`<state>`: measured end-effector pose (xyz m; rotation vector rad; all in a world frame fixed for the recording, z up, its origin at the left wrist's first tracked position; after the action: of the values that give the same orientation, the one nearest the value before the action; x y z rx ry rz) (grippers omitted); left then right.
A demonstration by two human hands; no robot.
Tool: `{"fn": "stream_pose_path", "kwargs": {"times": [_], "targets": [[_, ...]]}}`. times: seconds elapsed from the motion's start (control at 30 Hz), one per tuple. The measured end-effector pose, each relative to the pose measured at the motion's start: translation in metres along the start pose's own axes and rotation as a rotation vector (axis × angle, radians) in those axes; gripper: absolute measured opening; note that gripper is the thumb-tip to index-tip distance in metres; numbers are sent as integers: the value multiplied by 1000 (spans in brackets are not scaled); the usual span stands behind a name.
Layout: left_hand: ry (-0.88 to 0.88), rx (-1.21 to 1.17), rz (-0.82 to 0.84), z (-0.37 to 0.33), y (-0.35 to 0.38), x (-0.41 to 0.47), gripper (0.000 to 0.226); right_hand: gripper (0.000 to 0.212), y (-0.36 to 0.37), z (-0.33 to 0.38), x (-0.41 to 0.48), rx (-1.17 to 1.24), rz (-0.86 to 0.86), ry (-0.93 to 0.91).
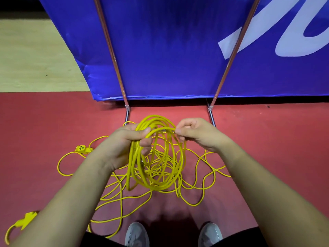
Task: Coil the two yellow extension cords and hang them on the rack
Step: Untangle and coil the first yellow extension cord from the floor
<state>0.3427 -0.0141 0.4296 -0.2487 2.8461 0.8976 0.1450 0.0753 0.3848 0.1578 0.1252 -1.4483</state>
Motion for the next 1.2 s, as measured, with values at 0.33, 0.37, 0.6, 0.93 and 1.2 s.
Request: {"fn": "stream_pose_path", "kwargs": {"times": [0.33,0.37,0.6,0.93,1.2], "targets": [[-11,25,-148,-12,-8,-12,11,16,-25,-61,-15,-11,-92,103],[-55,70,-151,-11,-8,-15,10,17,-27,-60,-15,85,-143,72],[-211,100,-162,1,-9,-13,18,15,-12,-9,-5,-273,-193,8],[-199,155,-90,6,-6,-12,19,12,50,45,7,-519,71,-101],[-57,-25,-73,-13,-14,-21,45,31,-7,-35,-9,-570,95,225]]}}
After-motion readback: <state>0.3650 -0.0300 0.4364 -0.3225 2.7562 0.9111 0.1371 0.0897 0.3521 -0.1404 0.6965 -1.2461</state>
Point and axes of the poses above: each hand's wrist, its own x-axis towards the middle knuckle, its own y-axis out of the palm, z = x × y, the point moved 3 cm from there along x, towards the middle knuckle, and after that the axes turned 15 degrees about z, right-handed, at the moved point
